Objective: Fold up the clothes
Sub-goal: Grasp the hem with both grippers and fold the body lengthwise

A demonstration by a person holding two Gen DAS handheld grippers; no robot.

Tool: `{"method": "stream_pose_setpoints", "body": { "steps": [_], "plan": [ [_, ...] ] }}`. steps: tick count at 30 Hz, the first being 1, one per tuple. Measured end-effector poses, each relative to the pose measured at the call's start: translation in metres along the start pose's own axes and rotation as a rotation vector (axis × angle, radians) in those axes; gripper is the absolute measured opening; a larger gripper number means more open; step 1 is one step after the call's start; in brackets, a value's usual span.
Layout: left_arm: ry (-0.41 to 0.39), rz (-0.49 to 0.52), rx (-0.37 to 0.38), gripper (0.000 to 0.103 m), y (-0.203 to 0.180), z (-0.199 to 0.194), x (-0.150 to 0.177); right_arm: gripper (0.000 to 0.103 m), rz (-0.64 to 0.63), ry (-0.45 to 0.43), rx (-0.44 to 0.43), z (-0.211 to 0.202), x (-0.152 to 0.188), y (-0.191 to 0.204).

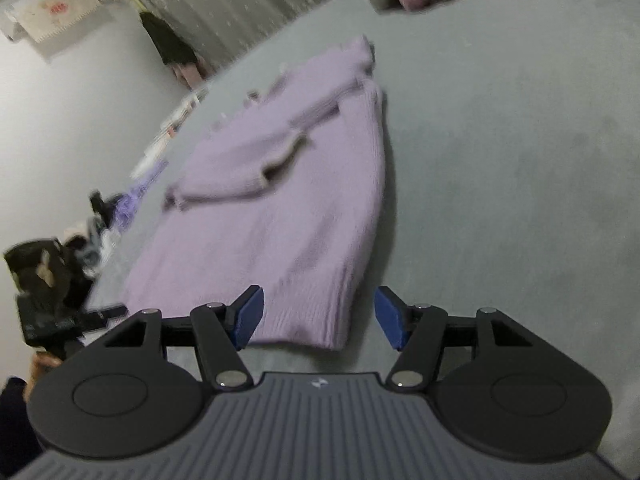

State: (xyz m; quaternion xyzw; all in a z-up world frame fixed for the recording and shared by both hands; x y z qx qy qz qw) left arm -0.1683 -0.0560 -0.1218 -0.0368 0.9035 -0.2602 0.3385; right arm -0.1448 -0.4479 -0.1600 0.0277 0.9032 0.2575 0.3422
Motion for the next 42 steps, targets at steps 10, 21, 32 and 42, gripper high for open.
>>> {"method": "stream_pose_setpoints", "body": {
  "steps": [10,21,32,42],
  "plan": [
    [-0.118,-0.063,-0.012,0.011,-0.004,0.000,-0.010,0.010,0.015,-0.068,-0.023,0.004,0.000,0.007],
    [-0.161,-0.227,0.078,0.010,-0.006,-0.027,-0.036,0.009,0.125,-0.301,-0.158,-0.039,-0.024,0.008],
    [-0.018,-0.011,-0.144,0.008,-0.016,-0.010,-0.015,0.009,0.124,-0.312,-0.148,-0.046,-0.027,0.017],
    [0.054,0.156,-0.259,0.011,-0.016,-0.021,-0.003,0.010,0.062,-0.148,0.092,-0.042,-0.003,0.001]
  ]
}}
Point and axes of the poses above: each gripper's, at about its wrist camera, not at the fingertips, and z roughly the way its jaws point, y to its left, x to its underside, the point moved 4 cm from there along z, roughly the way its jaws point, and after that the axes turned 4 degrees about -z, right-handed, at the moved point
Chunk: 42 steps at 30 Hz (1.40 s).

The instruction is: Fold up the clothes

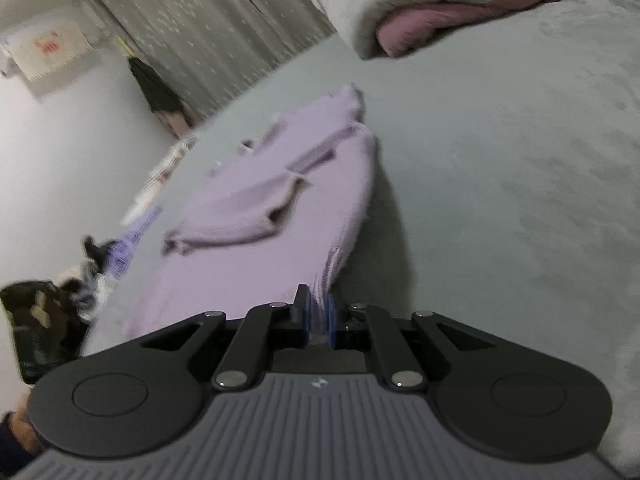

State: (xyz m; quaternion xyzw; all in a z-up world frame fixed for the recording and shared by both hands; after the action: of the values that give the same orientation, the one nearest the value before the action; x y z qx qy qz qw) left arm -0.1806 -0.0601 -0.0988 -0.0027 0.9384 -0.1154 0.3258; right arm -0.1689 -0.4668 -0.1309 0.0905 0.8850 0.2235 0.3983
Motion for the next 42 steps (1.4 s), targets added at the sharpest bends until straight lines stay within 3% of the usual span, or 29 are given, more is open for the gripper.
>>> {"method": "stream_pose_setpoints", "body": {
  "steps": [2,4,7,9,12,14,16,17,19,20,23,29,33,35,38,42],
  "plan": [
    [0.003,-0.017,0.014,0.017,0.006,-0.007,-0.003,0.015,-0.045,-0.008,0.174,-0.005,0.000,-0.008],
    [-0.029,-0.051,-0.005,0.021,0.015,-0.020,-0.012,0.024,-0.087,-0.025,0.258,-0.009,-0.003,-0.012],
    [-0.137,-0.045,-0.063,0.021,0.015,-0.038,-0.029,0.025,-0.216,-0.075,0.336,-0.008,-0.025,-0.008],
    [-0.180,0.003,-0.053,0.028,-0.007,-0.038,-0.041,0.027,-0.298,-0.098,0.308,0.003,-0.040,0.008],
    [-0.218,0.099,-0.026,0.046,-0.041,-0.023,-0.053,0.032,-0.360,-0.103,0.110,0.045,-0.069,0.039],
    [-0.292,0.194,-0.096,0.052,-0.064,0.010,-0.066,0.035,-0.360,-0.075,0.060,0.078,-0.086,0.052],
    [-0.314,0.201,-0.177,0.060,-0.062,0.040,-0.077,0.036,-0.375,-0.052,0.101,0.108,-0.098,0.056],
    [-0.299,0.199,-0.196,0.063,-0.058,0.049,-0.079,0.036,-0.377,-0.029,0.135,0.125,-0.101,0.053],
    [-0.150,0.156,-0.289,0.064,-0.032,0.082,-0.075,0.036,-0.311,0.057,0.147,0.145,-0.094,0.039],
    [-0.142,0.124,-0.263,0.066,-0.021,0.079,-0.068,0.036,-0.266,0.088,0.132,0.147,-0.081,0.030],
    [-0.137,0.054,-0.177,0.068,0.009,0.065,-0.047,0.036,-0.335,0.073,0.104,0.121,-0.055,0.025],
    [-0.080,0.106,-0.168,0.068,0.021,0.035,-0.020,0.036,-0.272,0.182,0.046,0.069,-0.031,0.011],
    [-0.051,0.017,-0.105,0.068,0.032,0.015,-0.004,0.037,-0.263,0.248,0.023,0.036,-0.002,0.010],
    [-0.051,-0.035,-0.068,0.068,0.038,0.007,0.002,0.039,-0.177,0.287,-0.038,0.033,0.006,0.001],
    [-0.049,-0.069,-0.043,0.069,0.042,0.000,0.007,0.040,0.028,0.276,-0.145,0.022,0.007,-0.022],
    [-0.034,-0.087,-0.010,0.076,0.041,-0.004,0.014,0.047,0.092,0.271,-0.183,0.020,0.011,-0.031]
  ]
}}
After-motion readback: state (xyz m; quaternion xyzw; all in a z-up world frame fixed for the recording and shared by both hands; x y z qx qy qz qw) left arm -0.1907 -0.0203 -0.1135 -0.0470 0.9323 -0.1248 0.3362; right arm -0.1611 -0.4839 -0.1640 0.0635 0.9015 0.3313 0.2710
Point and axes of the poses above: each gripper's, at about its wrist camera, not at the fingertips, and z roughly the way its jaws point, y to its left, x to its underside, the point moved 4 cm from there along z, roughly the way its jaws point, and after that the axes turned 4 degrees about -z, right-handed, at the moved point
